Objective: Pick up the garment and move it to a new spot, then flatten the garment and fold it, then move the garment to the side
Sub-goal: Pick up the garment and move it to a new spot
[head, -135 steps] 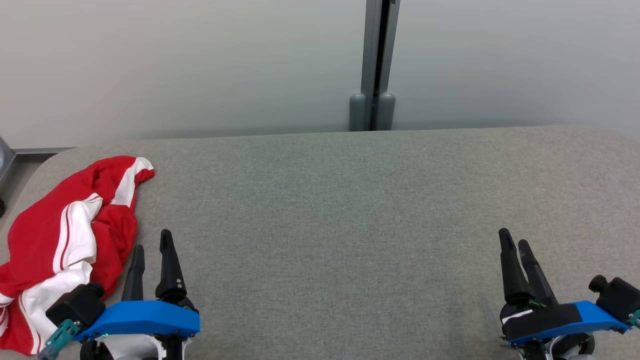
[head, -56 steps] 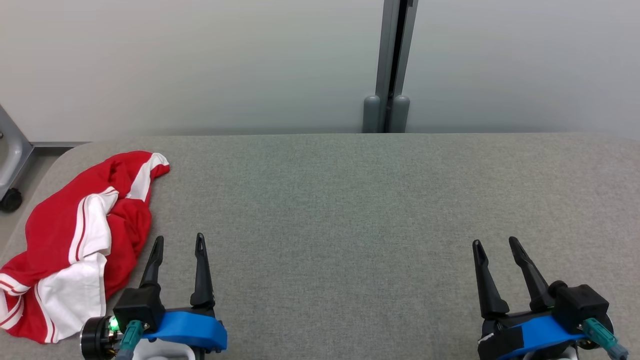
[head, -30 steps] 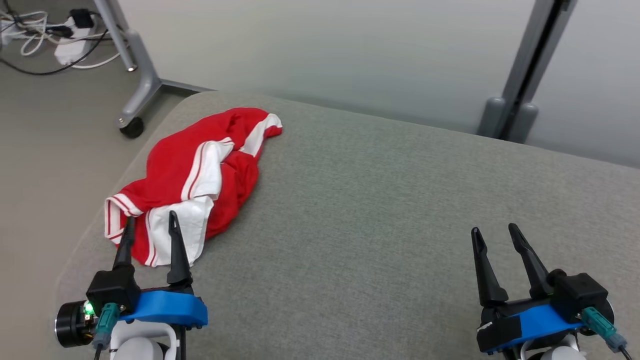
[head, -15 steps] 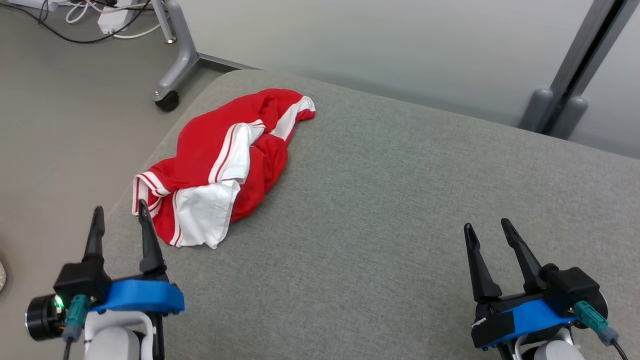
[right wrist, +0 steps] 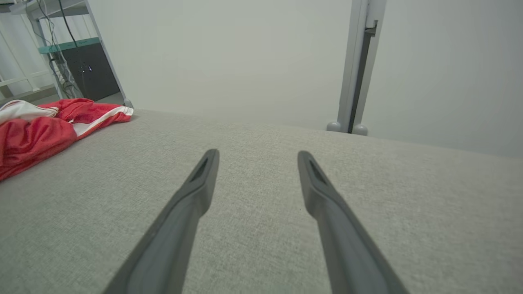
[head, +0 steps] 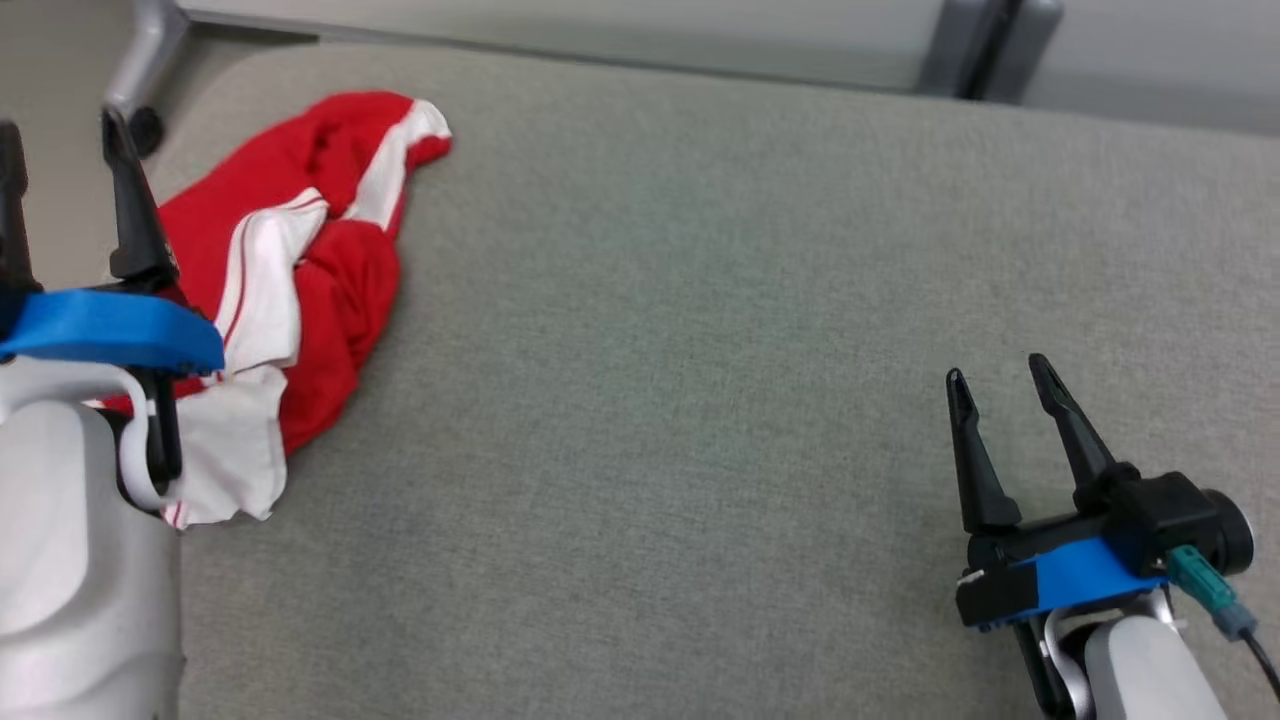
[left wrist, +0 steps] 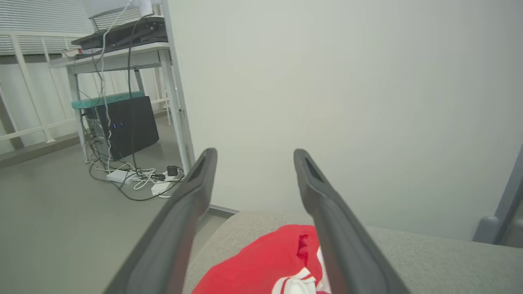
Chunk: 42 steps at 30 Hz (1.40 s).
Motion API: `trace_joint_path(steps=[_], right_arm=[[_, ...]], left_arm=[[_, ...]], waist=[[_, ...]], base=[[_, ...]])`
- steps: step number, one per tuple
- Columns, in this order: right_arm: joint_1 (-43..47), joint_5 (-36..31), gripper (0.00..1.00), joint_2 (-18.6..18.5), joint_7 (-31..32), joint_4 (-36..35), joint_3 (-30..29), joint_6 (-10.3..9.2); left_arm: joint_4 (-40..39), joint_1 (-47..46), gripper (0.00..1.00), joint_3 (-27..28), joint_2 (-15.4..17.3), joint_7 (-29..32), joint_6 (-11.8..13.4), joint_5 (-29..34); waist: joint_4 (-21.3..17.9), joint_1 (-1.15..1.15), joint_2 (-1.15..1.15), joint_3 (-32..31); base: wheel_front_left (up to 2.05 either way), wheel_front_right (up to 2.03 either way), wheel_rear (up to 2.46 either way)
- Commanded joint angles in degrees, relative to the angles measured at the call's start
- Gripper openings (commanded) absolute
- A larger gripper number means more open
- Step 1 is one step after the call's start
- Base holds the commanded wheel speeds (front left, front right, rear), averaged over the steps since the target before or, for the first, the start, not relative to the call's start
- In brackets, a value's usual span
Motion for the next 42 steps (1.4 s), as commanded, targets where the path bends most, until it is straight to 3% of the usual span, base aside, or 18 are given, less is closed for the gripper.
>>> trace_joint_path(steps=[1, 10, 21, 22, 24, 33, 42], right_arm=[[-0.96, -0.47, 1.00, -0.28, 0.15, -0.86, -0.29, 0.03], [-1.95, -1.51, 1.00, -0.27, 1.33, -5.50, -1.19, 0.03], [-2.57, -1.71, 1.00, -0.32, 1.77, -6.67, -1.43, 0.03], [-2.54, -1.71, 1.00, -0.32, 1.78, -6.76, -1.31, 0.03], [-2.59, -1.52, 1.00, -0.32, 1.55, -6.94, -1.03, 0.03], [-1.34, -0.32, 1.00, -0.30, 0.64, -4.59, -1.11, 0.03], [0.51, 2.59, 1.00, -0.29, -0.41, -2.10, -0.22, 0.03]], left_arm=[[1.50, -2.30, 1.00, -0.27, 0.79, 0.89, -0.46, -0.18], [15.99, -11.09, 1.00, -2.15, 4.48, 9.03, -2.62, -0.77], [31.09, -12.17, 1.00, -3.38, 4.19, 15.50, -3.72, -2.72], [31.90, -12.29, 0.95, -3.52, 4.13, 15.66, -3.74, -2.87], [33.21, -12.73, 0.00, -3.86, 4.56, 14.73, -3.88, -2.71], [33.65, -15.91, 0.00, -4.93, 6.39, 6.33, -4.02, -1.82], [24.94, -21.81, 0.00, -9.10, 5.50, 0.06, -4.71, 0.37]], waist=[[-0.91, -0.01, 0.00, 0.92], [-5.21, -0.01, 0.00, 5.52], [-5.89, -0.01, 0.00, 7.20], [-5.93, -0.01, 0.00, 7.20], [-6.07, -0.01, 0.00, 7.09], [-6.46, -0.01, 0.00, 2.79], [-8.61, -0.01, 0.00, -2.91]], base=[[0.00, 0.00, 0.00], [0.00, 0.00, 0.00], [0.00, 0.00, 0.00], [0.00, 0.00, 0.00], [0.00, 0.00, 0.00], [0.00, 0.00, 0.00], [0.00, 0.00, 0.00]])
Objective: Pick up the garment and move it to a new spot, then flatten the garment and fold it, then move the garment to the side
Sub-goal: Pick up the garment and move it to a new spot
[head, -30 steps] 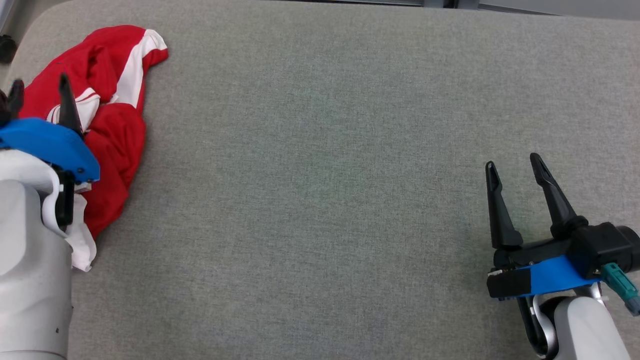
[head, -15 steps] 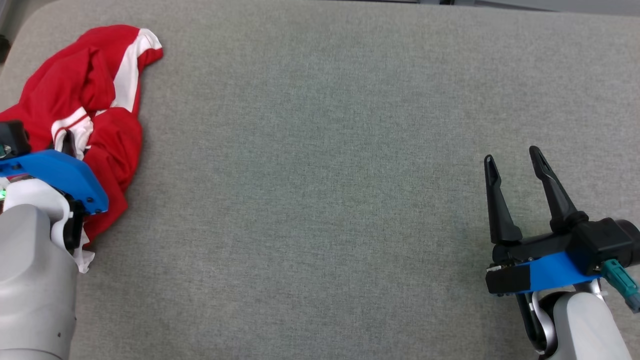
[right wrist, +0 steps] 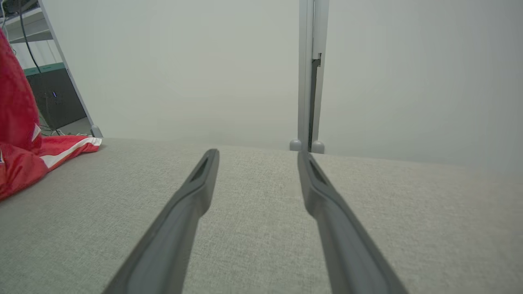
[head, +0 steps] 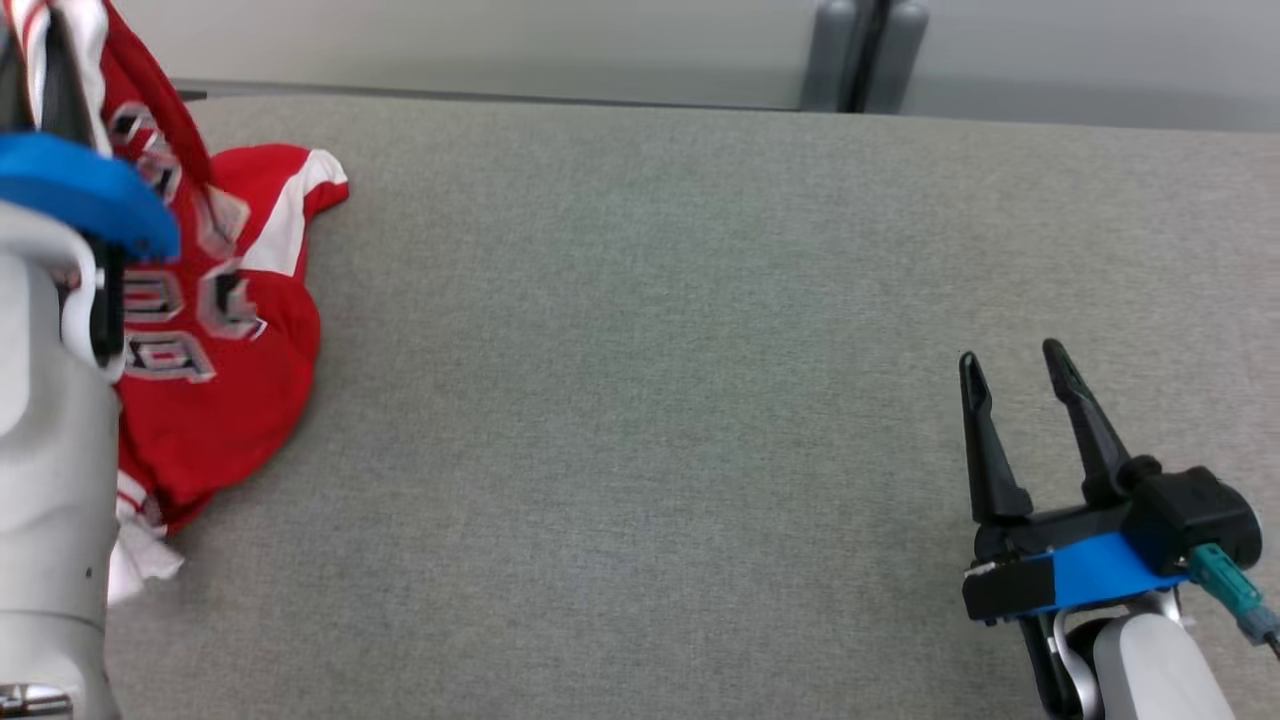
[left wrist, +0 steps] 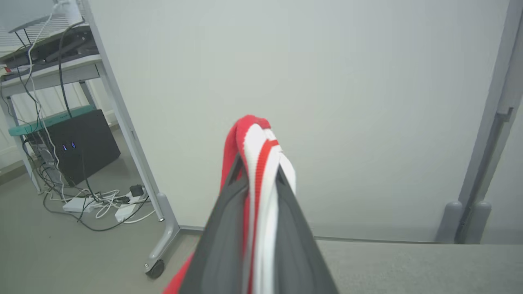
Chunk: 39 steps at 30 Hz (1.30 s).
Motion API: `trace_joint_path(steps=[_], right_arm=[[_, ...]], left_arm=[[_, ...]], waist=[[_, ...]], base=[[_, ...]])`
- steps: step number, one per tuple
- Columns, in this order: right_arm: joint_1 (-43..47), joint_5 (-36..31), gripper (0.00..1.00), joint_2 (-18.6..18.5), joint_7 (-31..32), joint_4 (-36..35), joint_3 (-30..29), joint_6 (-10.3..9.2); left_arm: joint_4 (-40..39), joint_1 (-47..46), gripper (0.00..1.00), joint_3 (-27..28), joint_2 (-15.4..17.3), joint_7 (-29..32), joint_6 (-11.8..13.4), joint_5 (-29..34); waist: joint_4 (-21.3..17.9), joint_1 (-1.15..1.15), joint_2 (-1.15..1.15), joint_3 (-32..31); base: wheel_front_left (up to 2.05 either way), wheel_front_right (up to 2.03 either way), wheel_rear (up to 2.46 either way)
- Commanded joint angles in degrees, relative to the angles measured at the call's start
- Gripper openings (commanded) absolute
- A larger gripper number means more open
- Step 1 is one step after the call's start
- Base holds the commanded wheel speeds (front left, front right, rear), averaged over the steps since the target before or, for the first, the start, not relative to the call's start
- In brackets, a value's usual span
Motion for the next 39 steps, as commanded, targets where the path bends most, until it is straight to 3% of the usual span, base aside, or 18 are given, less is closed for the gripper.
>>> trace_joint_path(steps=[1, 9, 19, 27, 39], right_arm=[[1.00, 0.68, 1.00, -0.28, -0.50, 0.63, 0.21, 0.03], [2.13, 3.14, 1.00, -0.27, -0.93, 2.07, 0.63, 0.03], [-0.50, 7.34, 1.00, -0.25, -0.96, 1.96, 2.81, 0.03], [-0.47, 7.90, 1.00, -0.24, -0.97, 1.95, 2.21, 0.03], [1.28, 6.46, 1.00, -0.26, -0.99, 1.97, 1.18, 0.03]], left_arm=[[-2.71, -1.87, 0.00, -1.30, -0.97, -0.55, -0.34, 0.69], [-16.69, -5.79, 0.00, -5.78, -3.81, 1.61, -0.60, 1.10], [-30.71, -8.45, 0.00, -11.22, -8.76, 7.27, -0.86, -1.47], [-28.11, 0.18, 0.00, -15.76, -12.46, 6.61, -0.88, -4.12], [-19.72, 23.50, 0.00, -21.66, -14.44, 1.27, -0.57, -7.79]], waist=[[-1.73, 0.01, 0.00, -1.88], [-6.81, 0.01, 0.00, -4.60], [-17.62, 0.01, 0.00, -2.97], [-20.96, 0.01, 0.00, -2.40], [-17.14, 0.01, 0.00, -3.36]], base=[[0.00, 0.00, 0.00], [0.00, 0.00, 0.00], [0.00, 0.00, 0.00], [0.00, 0.00, 0.00], [0.00, 0.00, 0.00]])
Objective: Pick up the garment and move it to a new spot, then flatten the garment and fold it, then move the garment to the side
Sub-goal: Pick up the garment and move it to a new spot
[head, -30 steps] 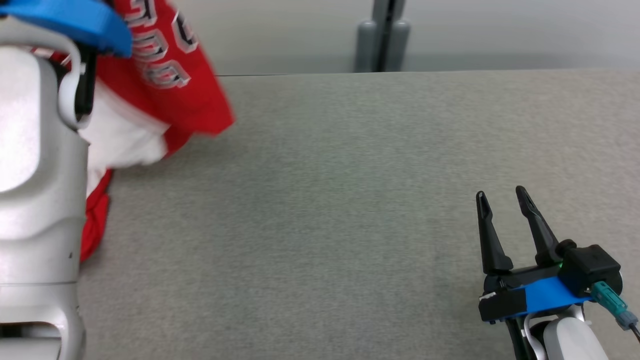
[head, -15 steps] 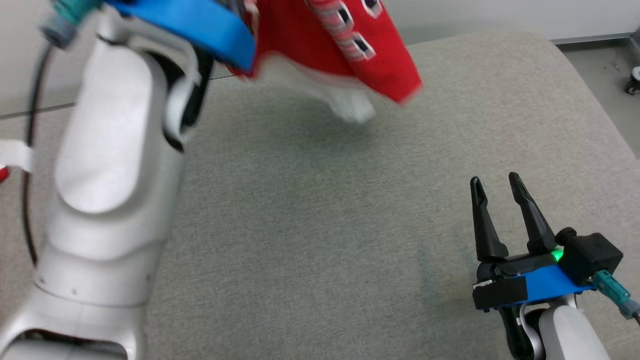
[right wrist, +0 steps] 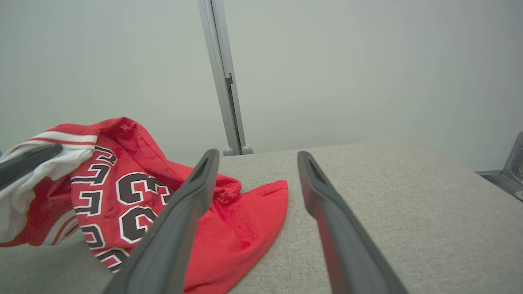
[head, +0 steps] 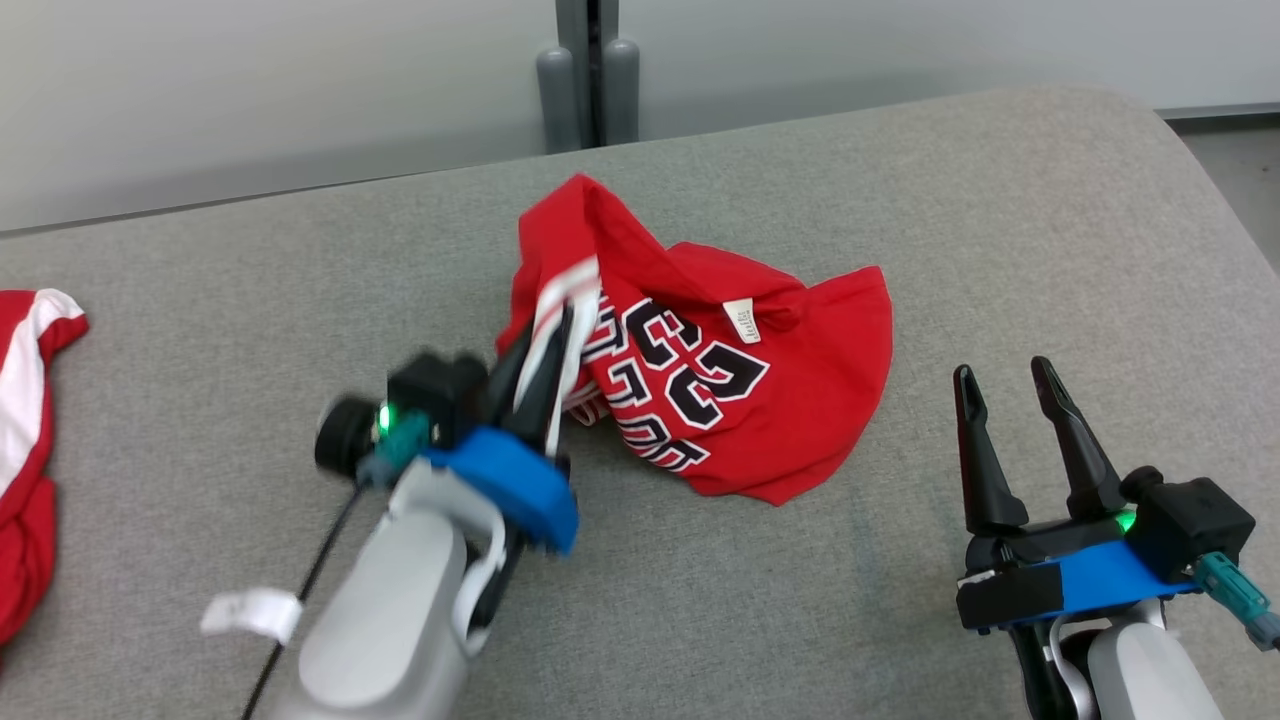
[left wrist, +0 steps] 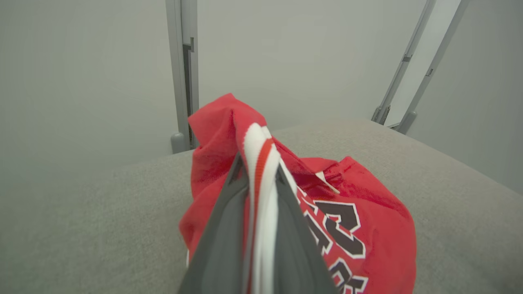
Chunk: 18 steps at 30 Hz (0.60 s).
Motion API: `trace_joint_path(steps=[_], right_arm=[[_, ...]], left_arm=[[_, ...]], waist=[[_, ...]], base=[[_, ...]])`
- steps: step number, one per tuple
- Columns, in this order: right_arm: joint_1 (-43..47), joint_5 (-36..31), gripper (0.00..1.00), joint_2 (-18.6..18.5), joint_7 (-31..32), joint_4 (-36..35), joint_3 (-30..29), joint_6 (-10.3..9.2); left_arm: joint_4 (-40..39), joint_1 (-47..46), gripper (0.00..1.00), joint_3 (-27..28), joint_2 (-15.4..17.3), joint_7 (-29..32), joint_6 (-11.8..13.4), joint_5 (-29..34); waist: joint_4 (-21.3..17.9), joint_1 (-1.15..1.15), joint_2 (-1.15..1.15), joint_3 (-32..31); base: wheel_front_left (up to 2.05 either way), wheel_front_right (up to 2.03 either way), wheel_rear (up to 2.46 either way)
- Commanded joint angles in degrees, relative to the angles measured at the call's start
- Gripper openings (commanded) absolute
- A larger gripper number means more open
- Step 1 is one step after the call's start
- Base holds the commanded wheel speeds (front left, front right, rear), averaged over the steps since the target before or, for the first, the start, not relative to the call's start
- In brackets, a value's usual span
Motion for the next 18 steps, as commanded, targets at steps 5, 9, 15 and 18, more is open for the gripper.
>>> trace_joint_path(steps=[5, 9, 15, 18], right_arm=[[1.46, -0.61, 1.00, -0.24, -0.18, 0.18, -0.50, 0.03], [2.58, -0.88, 1.00, -0.24, -0.18, 0.38, -0.73, 0.03], [3.38, -1.01, 1.00, -0.25, -0.18, 0.84, -1.10, 0.03], [3.67, -1.04, 1.00, -0.25, -0.18, 0.87, -1.06, 0.03]], left_arm=[[2.10, 9.51, 0.00, -1.19, 1.02, -1.47, 0.07, -1.19], [2.24, 13.67, 1.00, -0.93, 1.03, -2.63, 0.92, -1.97], [-2.19, 14.10, 1.00, 1.72, 0.77, -4.50, 2.80, -2.26], [-5.01, 15.05, 1.00, 4.22, 1.07, -4.82, 3.85, -2.55]], waist=[[1.15, 0.00, 0.00, -0.99], [2.33, 0.00, 0.00, -1.80], [4.32, 0.00, 0.00, -3.51], [5.09, 0.00, 0.00, -4.37]], base=[[0.00, 0.00, 0.00], [0.00, 0.00, 0.00], [0.00, 0.00, 0.00], [0.00, 0.00, 0.00]])
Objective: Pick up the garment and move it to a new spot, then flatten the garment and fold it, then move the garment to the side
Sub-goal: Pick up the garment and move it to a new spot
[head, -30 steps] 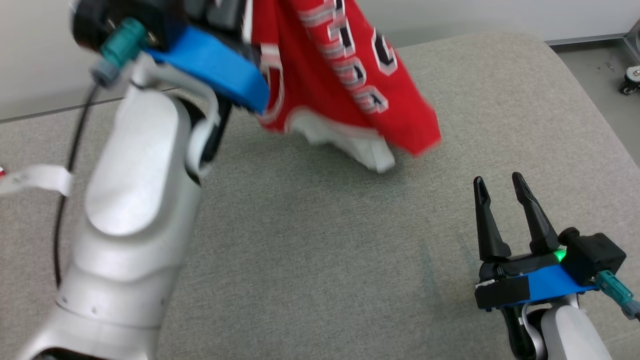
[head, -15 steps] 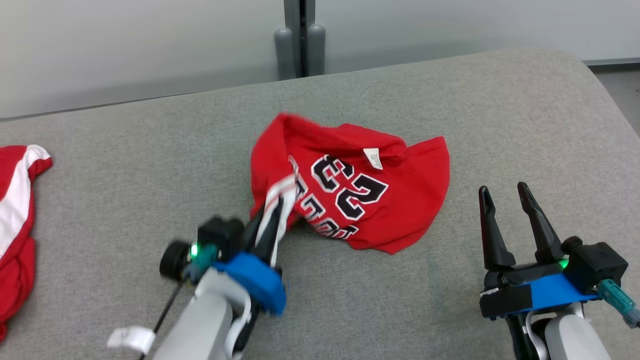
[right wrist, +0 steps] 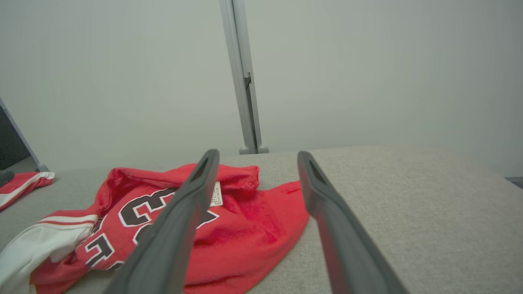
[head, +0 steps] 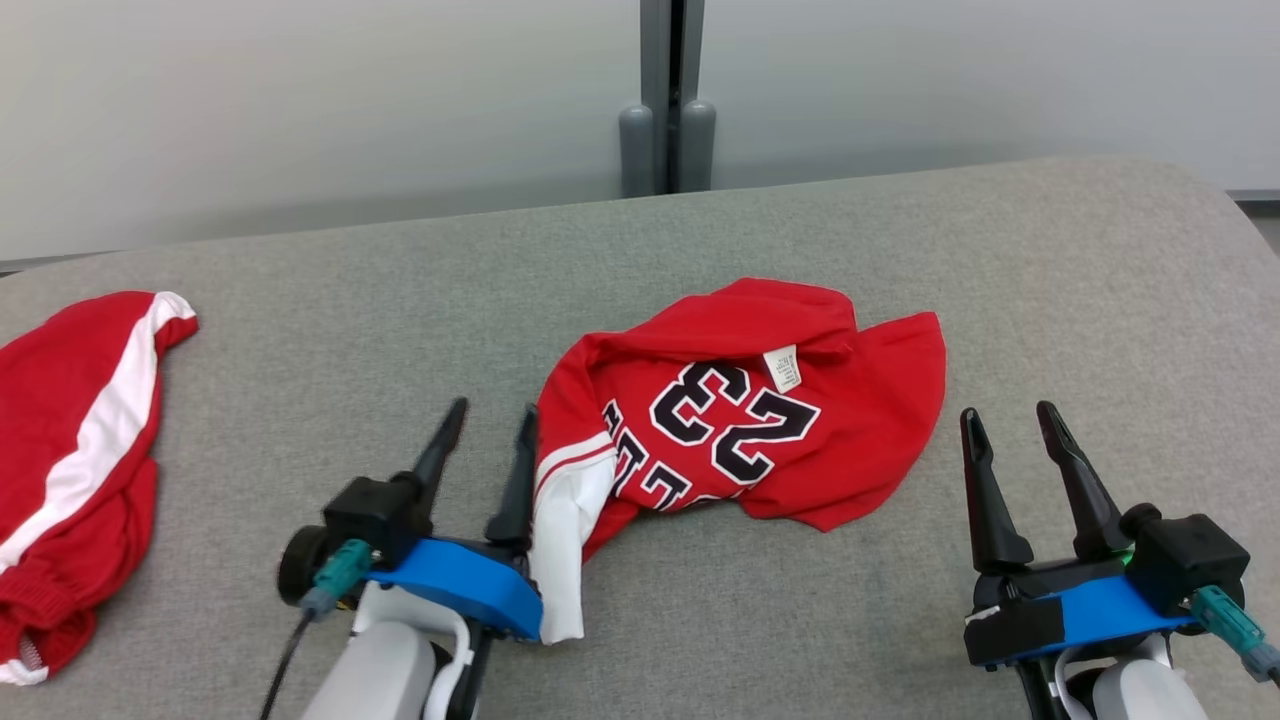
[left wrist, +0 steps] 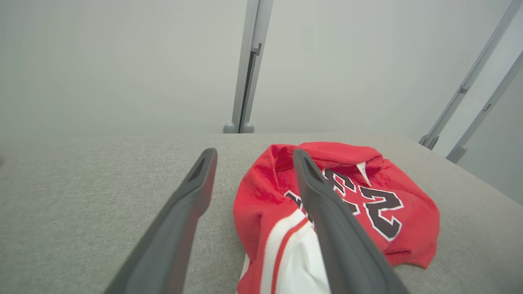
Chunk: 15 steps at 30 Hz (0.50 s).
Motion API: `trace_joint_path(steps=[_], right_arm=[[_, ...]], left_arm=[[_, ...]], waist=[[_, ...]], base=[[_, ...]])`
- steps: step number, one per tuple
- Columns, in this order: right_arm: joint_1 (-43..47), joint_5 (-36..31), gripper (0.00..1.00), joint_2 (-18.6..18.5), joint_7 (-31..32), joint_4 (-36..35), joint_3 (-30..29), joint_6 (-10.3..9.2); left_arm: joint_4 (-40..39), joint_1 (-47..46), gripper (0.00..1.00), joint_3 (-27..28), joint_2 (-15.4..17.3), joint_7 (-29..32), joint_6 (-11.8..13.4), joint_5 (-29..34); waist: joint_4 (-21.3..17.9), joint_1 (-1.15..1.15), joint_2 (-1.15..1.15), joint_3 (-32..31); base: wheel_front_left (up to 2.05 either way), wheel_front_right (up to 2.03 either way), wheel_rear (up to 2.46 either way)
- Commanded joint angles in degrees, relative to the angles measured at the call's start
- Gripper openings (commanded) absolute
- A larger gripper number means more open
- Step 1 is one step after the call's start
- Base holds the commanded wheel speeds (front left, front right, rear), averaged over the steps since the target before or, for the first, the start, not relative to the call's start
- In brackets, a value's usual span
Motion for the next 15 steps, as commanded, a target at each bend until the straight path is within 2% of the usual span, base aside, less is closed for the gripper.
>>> trace_joint_path(steps=[1, 8, 15], right_arm=[[0.56, -0.03, 1.00, -0.25, -0.17, -0.01, -0.15, 0.03], [2.09, -0.42, 1.00, -0.25, -0.17, 0.00, -1.33, 0.03], [3.97, -1.02, 1.00, -0.24, -0.17, 0.28, -2.08, 0.03]], left_arm=[[-1.59, 1.22, 1.00, 1.56, 0.53, -0.33, 0.64, 0.05], [-7.70, 5.66, 1.00, 8.93, 1.83, -0.33, 2.67, 1.59], [-11.44, 10.73, 1.00, 14.86, 2.79, -0.35, 3.39, 3.92]], waist=[[0.34, 0.00, 0.00, -0.36], [2.38, 0.00, 0.00, -2.28], [4.38, 0.00, 0.00, -3.92]], base=[[0.00, 0.00, 0.00], [0.00, 0.00, 0.00], [0.00, 0.00, 0.00]])
